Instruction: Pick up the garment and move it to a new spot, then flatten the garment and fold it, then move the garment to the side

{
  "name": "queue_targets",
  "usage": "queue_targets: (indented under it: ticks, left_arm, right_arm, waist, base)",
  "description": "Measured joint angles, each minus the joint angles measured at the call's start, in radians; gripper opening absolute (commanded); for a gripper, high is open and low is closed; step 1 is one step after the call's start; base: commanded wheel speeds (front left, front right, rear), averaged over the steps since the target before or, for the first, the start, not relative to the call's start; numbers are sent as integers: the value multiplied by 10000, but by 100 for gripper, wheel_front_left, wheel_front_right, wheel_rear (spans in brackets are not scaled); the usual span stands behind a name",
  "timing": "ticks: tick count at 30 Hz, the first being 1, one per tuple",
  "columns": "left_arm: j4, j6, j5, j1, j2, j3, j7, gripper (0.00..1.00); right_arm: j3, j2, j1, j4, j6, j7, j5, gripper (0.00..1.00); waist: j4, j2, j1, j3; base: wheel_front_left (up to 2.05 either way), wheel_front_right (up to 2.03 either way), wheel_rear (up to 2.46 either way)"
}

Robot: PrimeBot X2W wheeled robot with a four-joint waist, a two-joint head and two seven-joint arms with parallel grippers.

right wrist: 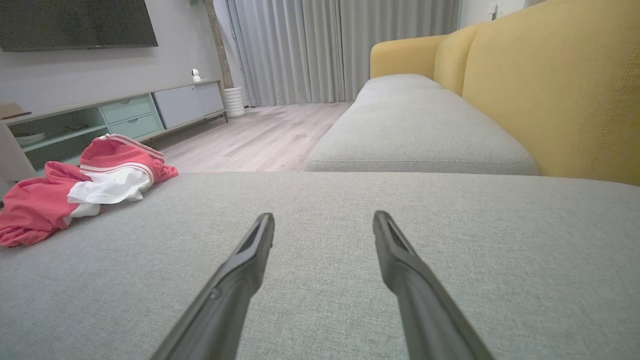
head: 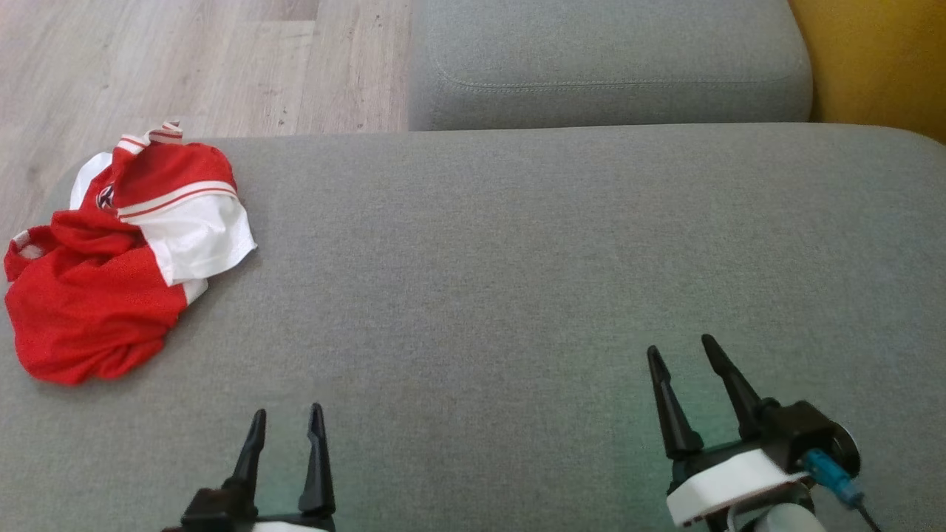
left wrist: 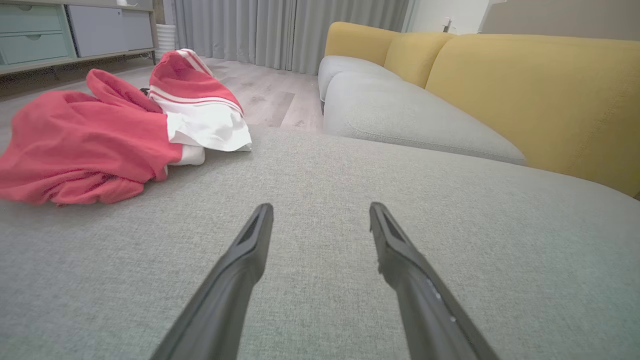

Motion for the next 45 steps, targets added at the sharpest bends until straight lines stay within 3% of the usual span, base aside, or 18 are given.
queue_targets:
  ticks: [8,31,38,45]
  left_arm:
    - [176,136,585,10,8,-98,-259,100]
    - [307,221,418,1,61,-163,-244,100]
    - [125,288,420,-16,209,-174,-228,100]
    - [-232,339,395,-26,349,-173,-132,100]
  right_arm:
    - [194,-2,1,132,0,-242,-849,100]
    - [-44,-6,53,328,0,-244,-836,100]
    - [-171,-17,239,167,0,-244,-836,100]
    - [-54,-15,226,130,0,-244,-836,100]
  waist:
    - [19,0,0,7]
    - [284,0,0,-14]
    - [1480,0,0,34]
    - [3434,0,0,59]
  base:
    - [0,0,0]
    - [0,0,0]
    - [0,0,0]
    - [0,0,0]
